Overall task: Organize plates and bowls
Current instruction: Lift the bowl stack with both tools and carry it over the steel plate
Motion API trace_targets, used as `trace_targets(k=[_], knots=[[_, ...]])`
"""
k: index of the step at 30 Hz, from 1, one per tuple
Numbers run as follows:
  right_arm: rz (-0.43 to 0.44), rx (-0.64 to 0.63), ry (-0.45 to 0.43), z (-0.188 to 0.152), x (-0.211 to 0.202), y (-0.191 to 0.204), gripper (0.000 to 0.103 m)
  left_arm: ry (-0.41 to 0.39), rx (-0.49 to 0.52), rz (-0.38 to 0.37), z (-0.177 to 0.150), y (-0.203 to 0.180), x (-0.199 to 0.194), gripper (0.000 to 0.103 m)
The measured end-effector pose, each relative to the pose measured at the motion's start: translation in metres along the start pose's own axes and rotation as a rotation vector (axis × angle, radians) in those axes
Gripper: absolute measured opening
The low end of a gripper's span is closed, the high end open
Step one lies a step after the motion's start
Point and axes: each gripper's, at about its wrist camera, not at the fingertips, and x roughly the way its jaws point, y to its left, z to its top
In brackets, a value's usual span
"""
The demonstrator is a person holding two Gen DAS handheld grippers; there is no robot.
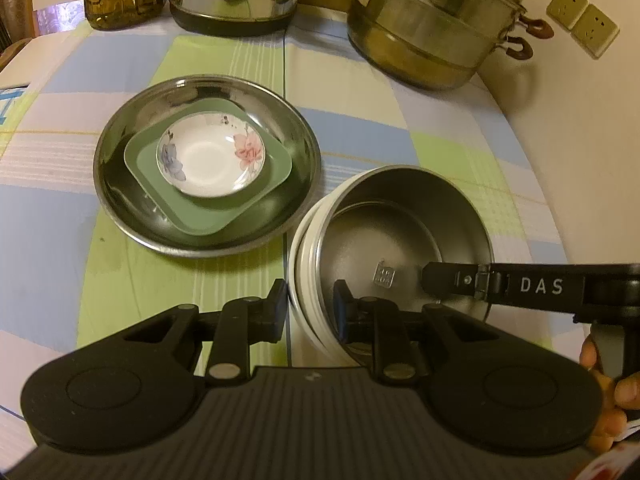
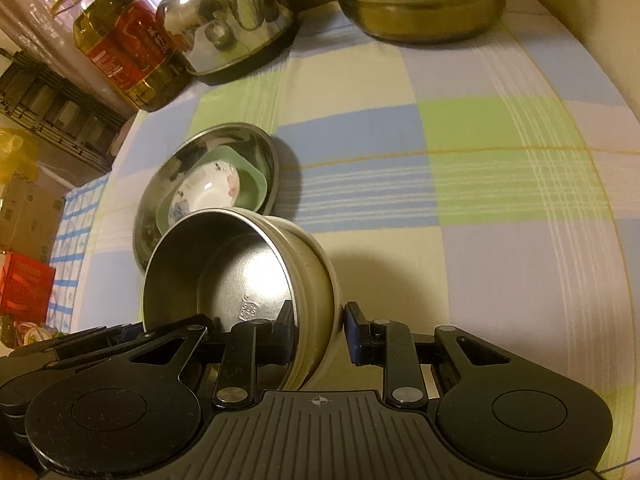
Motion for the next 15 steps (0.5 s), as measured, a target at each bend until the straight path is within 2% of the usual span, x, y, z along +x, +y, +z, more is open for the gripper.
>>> trace_targets(k=[15], knots=[[0.058, -0.029, -0.012, 0.053, 0.007, 0.031, 0.026, -0.070, -0.039, 0.026, 0.046, 0.023, -0.017, 0.022]])
